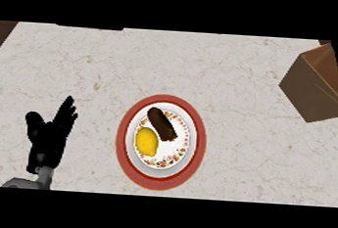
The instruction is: Pick the lemon from the plate and place it in the cardboard box
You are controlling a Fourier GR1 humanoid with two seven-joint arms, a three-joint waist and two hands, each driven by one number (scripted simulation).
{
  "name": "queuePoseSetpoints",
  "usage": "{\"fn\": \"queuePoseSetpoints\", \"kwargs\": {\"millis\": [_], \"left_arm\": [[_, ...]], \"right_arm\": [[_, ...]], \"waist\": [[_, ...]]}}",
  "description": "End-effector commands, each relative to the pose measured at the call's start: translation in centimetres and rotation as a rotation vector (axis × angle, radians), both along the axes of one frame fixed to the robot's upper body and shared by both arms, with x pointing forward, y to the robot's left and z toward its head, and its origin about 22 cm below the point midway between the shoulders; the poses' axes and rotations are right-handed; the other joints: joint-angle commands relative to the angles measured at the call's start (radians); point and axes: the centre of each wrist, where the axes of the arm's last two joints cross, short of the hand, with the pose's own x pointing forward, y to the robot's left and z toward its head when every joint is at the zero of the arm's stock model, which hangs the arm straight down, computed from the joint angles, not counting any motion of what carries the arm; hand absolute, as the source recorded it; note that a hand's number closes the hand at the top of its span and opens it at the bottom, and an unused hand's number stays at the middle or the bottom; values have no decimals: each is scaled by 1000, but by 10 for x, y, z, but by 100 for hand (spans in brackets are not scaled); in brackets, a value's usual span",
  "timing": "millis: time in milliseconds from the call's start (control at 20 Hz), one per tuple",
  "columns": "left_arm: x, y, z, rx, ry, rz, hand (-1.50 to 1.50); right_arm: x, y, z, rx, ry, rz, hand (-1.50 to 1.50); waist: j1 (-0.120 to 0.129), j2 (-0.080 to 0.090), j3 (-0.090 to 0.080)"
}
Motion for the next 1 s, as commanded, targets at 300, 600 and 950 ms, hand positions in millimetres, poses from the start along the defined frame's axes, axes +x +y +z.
{"fn": "queuePoseSetpoints", "kwargs": {"millis": [300,600,950], "left_arm": [[39,-26,84,242,-439,-476,0],[44,-17,81,257,-492,-559,0],[38,4,78,252,-496,-568,0]], "right_arm": [[-1,74,51,-659,-214,391,-150],[22,115,-4,-731,-316,529,-150],[20,165,-5,-1050,-442,642,-150]], "waist": [[18,-29,8],[19,-12,22],[13,-22,21]]}}
